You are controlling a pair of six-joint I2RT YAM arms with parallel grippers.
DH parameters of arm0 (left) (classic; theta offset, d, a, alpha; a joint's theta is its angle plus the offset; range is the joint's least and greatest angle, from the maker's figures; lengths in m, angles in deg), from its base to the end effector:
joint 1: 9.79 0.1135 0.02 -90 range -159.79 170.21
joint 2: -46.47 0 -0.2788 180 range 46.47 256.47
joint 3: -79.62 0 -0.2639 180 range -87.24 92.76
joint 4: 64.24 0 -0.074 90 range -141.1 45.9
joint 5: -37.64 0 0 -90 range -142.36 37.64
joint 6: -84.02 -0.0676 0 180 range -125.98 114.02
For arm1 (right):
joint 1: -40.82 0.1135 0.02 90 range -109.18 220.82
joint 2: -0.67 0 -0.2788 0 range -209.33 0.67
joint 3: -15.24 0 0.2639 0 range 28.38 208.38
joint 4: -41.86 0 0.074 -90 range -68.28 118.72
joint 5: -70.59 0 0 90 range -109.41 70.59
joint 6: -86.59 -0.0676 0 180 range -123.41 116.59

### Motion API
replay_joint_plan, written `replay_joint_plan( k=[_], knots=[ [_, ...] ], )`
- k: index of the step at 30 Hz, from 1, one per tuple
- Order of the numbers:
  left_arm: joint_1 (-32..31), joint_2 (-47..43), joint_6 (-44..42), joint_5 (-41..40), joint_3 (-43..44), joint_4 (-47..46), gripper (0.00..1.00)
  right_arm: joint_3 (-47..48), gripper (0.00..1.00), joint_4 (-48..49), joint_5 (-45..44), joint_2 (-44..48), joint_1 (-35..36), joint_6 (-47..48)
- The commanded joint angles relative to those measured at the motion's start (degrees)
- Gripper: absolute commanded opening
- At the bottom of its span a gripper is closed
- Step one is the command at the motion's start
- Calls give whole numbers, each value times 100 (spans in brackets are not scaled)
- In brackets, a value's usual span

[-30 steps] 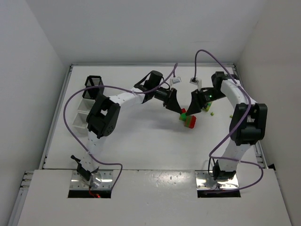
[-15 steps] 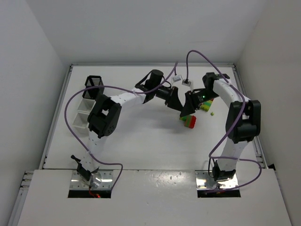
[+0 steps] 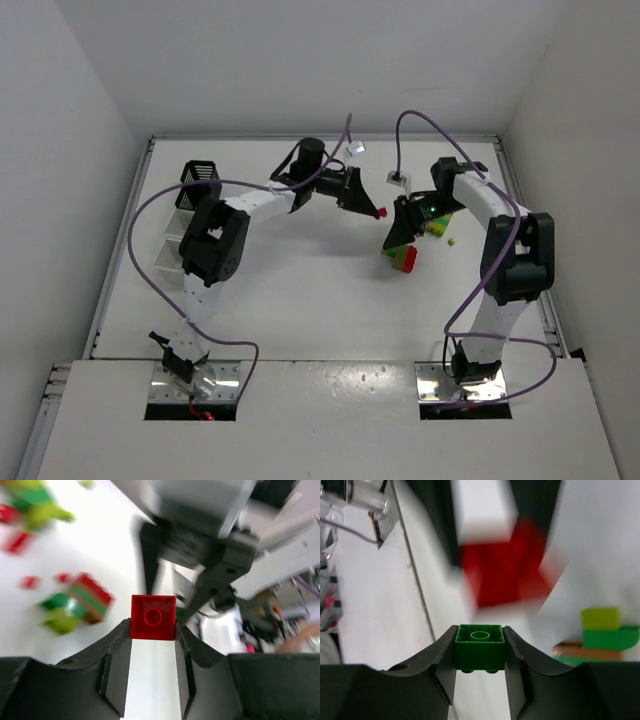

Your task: Sort the legos into containers by color

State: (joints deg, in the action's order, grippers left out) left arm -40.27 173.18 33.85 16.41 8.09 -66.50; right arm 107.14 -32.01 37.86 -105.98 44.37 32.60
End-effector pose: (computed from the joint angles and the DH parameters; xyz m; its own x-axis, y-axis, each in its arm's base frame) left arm 0.4265 -0.3241 0.2273 -0.7945 0.1985 -0.5739 0.5822 -0.0200 -0.8128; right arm 0.3535 0.0789 0.2029 -0.7756 -0.3666 -0.5139 -0.6301 0.3991 0.6661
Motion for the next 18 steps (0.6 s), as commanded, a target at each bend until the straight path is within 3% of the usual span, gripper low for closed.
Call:
replay_joint_plan(
  k=[1, 6, 9, 13, 14, 18],
  knots=[
    [902, -234, -71, -400, 118, -124, 8, -221, 0, -492, -278, 250, -39, 257],
    [1324, -735, -915, -654, -32, 738, 7, -28, 0, -492, -393, 189, -39, 205],
    [1939, -1052, -1591, -1443, 231, 1713, 7, 43, 0, -309, -699, 189, -39, 74],
    [2870, -1456, -2802, -3437, 908, 3390, 4, 43, 0, 874, -1472, 399, 102, -646],
    [2942, -1552, -2971, -4311, 978, 3577, 4, 147, 0, 1009, -1561, 321, 102, -735],
    [3180, -1869, -3350, -5583, 979, 4184, 4, 903, 0, 1159, -1395, -126, 224, -955]
  ],
)
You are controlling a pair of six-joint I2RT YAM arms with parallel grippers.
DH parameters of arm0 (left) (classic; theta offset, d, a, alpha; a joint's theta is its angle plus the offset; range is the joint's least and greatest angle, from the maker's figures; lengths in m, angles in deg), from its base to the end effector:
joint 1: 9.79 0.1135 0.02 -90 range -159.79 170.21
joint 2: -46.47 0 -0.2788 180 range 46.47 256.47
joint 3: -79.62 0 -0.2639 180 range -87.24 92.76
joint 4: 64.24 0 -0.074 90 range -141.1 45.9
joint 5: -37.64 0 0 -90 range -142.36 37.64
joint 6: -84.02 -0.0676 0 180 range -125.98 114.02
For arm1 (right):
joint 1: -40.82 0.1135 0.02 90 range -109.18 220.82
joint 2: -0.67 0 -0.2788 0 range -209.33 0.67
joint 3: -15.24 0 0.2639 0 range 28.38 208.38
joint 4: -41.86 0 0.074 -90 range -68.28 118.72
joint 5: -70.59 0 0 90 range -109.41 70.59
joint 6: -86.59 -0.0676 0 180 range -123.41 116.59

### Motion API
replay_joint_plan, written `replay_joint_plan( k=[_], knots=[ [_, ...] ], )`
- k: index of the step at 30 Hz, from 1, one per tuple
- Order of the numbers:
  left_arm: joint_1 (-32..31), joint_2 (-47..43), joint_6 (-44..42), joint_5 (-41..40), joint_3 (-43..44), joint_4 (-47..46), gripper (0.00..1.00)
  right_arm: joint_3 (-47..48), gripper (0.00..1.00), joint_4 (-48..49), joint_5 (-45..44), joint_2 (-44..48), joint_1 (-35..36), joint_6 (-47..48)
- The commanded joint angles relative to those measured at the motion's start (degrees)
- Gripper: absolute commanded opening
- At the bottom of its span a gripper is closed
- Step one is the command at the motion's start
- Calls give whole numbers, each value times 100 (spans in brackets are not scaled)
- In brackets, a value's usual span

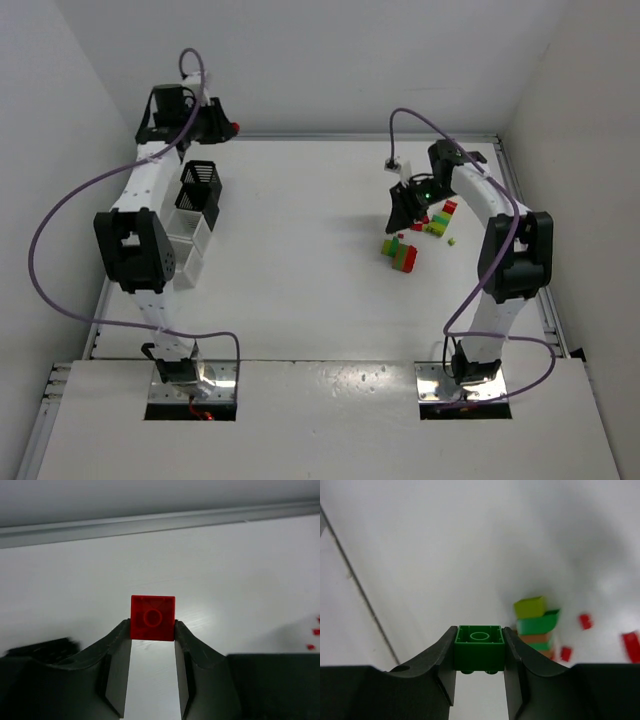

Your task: Sort the legos into containers by color

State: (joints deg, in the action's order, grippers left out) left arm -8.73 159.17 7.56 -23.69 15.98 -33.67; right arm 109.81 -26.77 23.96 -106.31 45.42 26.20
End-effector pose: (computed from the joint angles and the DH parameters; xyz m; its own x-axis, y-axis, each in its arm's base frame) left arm 0.5103 -0.0230 0.3272 -0.5363 -0.2154 -0.8161 0.2941 0.8586 -0.4199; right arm 0.3734 0.0766 0.2018 -0.7746 -0.4227 -0.4706 -0.6299 0.5834 0.5128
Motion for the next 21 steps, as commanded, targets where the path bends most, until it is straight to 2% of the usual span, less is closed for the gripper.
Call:
replay_joint_plan(
  k=[1, 3, 5, 10, 15, 21],
  knots=[
    [104, -469, -791, -1766, 242, 1059, 4, 881, 0, 705, 48, -95, 120, -428],
    [271, -398, -896, -2170, 243, 1376, 4, 1154, 0, 1047, 110, -235, 356, -665],
    [516, -346, -827, -2103, 243, 1439, 4, 1392, 0, 1302, 179, -340, 506, -824],
    [518, -214, -906, -2427, 243, 1579, 4, 2271, 0, 1522, 312, -780, 919, -1378],
    [518, -12, -854, -2629, 243, 1649, 5, 2395, 0, 1953, 417, -851, 1130, -1879],
    [518, 295, -853, -2928, 348, 1860, 7, 2343, 0, 2077, 523, -789, 1298, -1879]
  ],
)
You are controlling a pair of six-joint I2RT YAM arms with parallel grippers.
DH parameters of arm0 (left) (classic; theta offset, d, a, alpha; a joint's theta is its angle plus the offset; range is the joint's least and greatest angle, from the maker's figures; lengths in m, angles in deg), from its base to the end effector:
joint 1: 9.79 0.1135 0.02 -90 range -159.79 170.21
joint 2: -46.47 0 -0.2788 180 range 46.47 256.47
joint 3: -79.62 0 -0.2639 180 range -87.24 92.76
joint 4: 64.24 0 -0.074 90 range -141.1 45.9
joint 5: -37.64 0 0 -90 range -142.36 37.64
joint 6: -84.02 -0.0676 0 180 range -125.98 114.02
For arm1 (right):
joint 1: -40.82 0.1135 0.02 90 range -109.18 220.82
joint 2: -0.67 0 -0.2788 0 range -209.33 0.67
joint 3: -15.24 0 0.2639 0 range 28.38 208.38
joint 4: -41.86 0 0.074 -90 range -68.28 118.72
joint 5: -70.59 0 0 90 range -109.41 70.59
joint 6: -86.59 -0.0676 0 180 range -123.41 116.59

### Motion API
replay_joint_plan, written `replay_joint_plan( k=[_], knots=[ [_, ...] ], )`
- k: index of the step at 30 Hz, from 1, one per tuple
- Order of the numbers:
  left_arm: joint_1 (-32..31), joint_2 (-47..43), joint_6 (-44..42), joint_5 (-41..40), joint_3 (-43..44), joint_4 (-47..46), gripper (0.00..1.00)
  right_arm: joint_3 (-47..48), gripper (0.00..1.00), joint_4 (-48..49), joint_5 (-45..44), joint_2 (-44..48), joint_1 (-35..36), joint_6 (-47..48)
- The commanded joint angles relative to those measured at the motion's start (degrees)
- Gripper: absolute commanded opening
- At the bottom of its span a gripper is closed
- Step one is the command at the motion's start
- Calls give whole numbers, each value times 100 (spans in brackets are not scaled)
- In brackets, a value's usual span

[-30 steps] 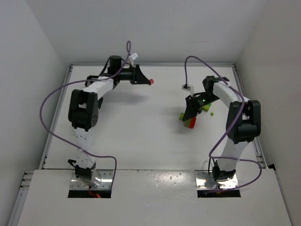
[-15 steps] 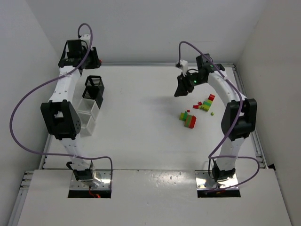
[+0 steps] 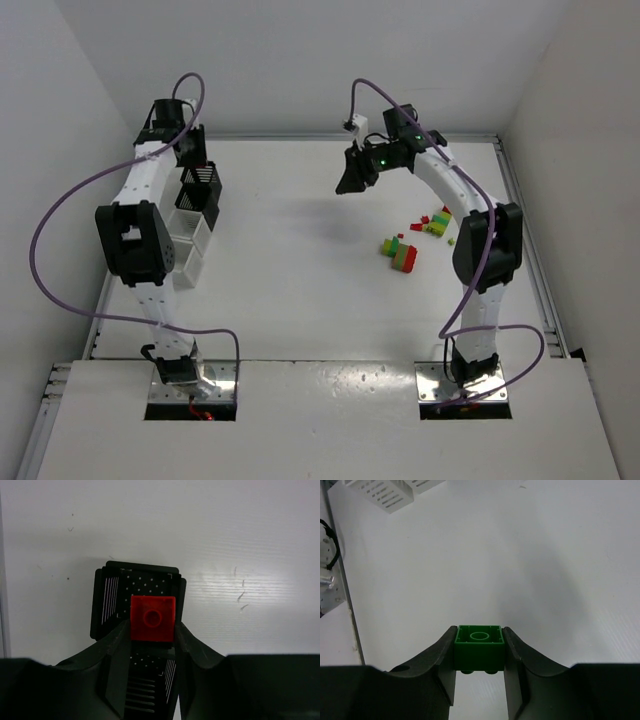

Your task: Sort the legos into containers by color

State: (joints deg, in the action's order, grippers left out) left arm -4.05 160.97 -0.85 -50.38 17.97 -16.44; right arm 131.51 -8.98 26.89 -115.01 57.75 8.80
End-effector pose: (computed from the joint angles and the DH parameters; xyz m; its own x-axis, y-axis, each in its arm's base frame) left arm 0.4986 0.0478 0.2867 -0.6811 -0.1583 -0.7149 -0.1366 0.9867 -0.0883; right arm 0.4468 0.1871 0.2747 -0.5828 -0.3301 -0.7425 -0.7844 0.4671 0.4080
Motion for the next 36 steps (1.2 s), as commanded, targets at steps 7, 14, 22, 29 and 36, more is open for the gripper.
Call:
replay_joint_plan(
  k=[7, 14, 22, 29, 36],
  knots=[
    [102, 415, -12, -549, 368, 375, 32, -204, 0, 1225, 169, 510, 65, -359],
    [410, -32, 383, 1125, 63, -273, 71, -1330, 0, 2783, 248, 1064, 118, -711],
    [456, -472, 928, 4764, 44, -829, 71, -2963, 0, 4663, -96, 1934, 513, 481],
    [-896, -692, 1420, 7122, -1010, -829, 70, -4150, 0, 6542, -33, 2409, 952, 1238],
    [-1681, -815, 1360, 7861, -1582, -829, 70, -4390, 0, 7258, -104, 2471, 1339, 1575]
  ],
)
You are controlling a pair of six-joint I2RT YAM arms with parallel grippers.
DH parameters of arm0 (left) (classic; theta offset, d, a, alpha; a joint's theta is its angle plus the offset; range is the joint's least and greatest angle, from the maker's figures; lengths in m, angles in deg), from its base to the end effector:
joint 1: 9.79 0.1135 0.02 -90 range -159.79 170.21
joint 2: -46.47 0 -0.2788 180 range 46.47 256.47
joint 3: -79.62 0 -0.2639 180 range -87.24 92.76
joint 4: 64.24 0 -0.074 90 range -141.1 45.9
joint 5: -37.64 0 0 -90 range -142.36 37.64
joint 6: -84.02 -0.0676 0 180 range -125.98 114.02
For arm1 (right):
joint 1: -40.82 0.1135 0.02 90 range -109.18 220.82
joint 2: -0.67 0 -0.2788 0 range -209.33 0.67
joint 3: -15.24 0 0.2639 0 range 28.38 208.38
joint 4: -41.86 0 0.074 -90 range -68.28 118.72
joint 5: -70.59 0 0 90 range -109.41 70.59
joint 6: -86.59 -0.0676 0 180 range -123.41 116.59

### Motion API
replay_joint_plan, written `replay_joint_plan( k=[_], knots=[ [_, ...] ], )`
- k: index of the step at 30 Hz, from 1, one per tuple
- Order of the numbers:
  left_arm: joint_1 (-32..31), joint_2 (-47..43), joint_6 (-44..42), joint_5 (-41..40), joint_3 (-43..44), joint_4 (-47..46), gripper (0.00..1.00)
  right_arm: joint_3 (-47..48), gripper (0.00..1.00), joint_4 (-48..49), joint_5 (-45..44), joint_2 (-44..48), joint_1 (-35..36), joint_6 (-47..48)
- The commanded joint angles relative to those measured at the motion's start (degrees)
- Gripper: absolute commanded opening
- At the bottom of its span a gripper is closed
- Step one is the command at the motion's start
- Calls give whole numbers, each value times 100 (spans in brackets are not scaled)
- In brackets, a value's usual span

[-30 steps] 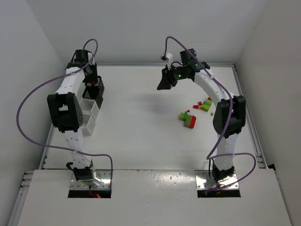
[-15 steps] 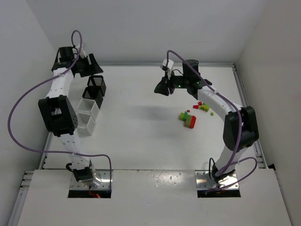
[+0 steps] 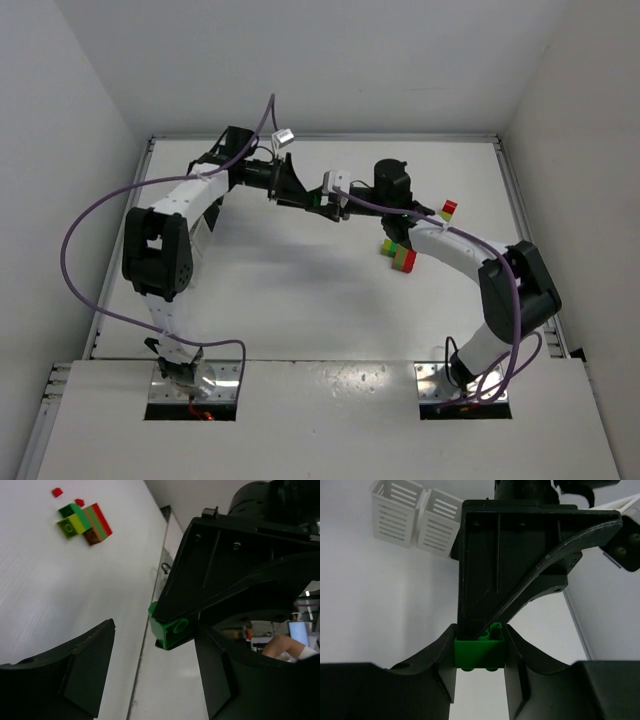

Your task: Sort the legos into containers by color

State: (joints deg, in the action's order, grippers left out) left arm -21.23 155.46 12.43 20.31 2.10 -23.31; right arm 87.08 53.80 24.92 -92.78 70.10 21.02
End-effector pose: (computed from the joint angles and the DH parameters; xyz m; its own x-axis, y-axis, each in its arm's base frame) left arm 0.4151 -0.1498 0.2779 -0.9035 0.0869 -0.4197 0.4285 0.2016 -0.8808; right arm 0.3282 0.2382 0.2741 0.2598 -0.1935 -0.9461 -0.9262 0.2274 -0.3008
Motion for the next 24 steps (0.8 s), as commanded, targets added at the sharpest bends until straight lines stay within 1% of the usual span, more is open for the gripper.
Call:
replay_joint_plan(
  k=[1, 4, 7, 9, 10, 12, 13, 15, 16, 17, 19, 20, 21, 23, 24],
  knots=[
    [-15, -212, 31, 845, -56, -142, 70, 54, 0, 981, 93, 248, 157, 352],
    [-69, -211, -22, 1004, -171, -142, 70, 107, 0, 1034, -30, 248, 210, 300],
    [-69, -335, -154, 1118, -224, -142, 70, 160, 0, 876, -30, 248, 271, 300],
    [-69, -395, -206, 1118, -224, -90, 66, 160, 0, 805, -30, 248, 324, 300],
    [-121, -396, -207, 1171, -224, -90, 60, 160, 0, 805, -30, 248, 324, 300],
    [-121, -396, -207, 1223, -224, -90, 52, 160, 0, 727, -30, 196, 324, 300],
    [-121, -396, -259, 1224, -224, -90, 40, 160, 2, 726, -30, 196, 376, 300],
    [-121, -396, -259, 1224, -172, -90, 26, 160, 5, 630, -30, 196, 377, 300],
    [-61, -396, -181, 1224, -110, -90, 18, 160, 5, 569, -30, 143, 377, 300],
    [-60, -335, -180, 1224, -110, -90, 15, 160, 5, 516, -30, 143, 377, 300],
    [62, -274, -128, 1224, -40, -90, 11, 160, 17, 454, -83, 143, 377, 300],
    [115, -273, -67, 1224, -39, -90, 8, 160, 26, 454, -135, 204, 377, 300],
    [168, -273, -66, 1224, 13, -90, 8, 99, 45, 402, -223, 265, 377, 300],
    [379, -273, -66, 1171, 13, -90, 5, 37, 68, 235, -346, 362, 377, 300],
    [588, -273, -66, 1041, 13, -90, 5, -85, 84, 173, -547, 589, 325, 178]
  ],
)
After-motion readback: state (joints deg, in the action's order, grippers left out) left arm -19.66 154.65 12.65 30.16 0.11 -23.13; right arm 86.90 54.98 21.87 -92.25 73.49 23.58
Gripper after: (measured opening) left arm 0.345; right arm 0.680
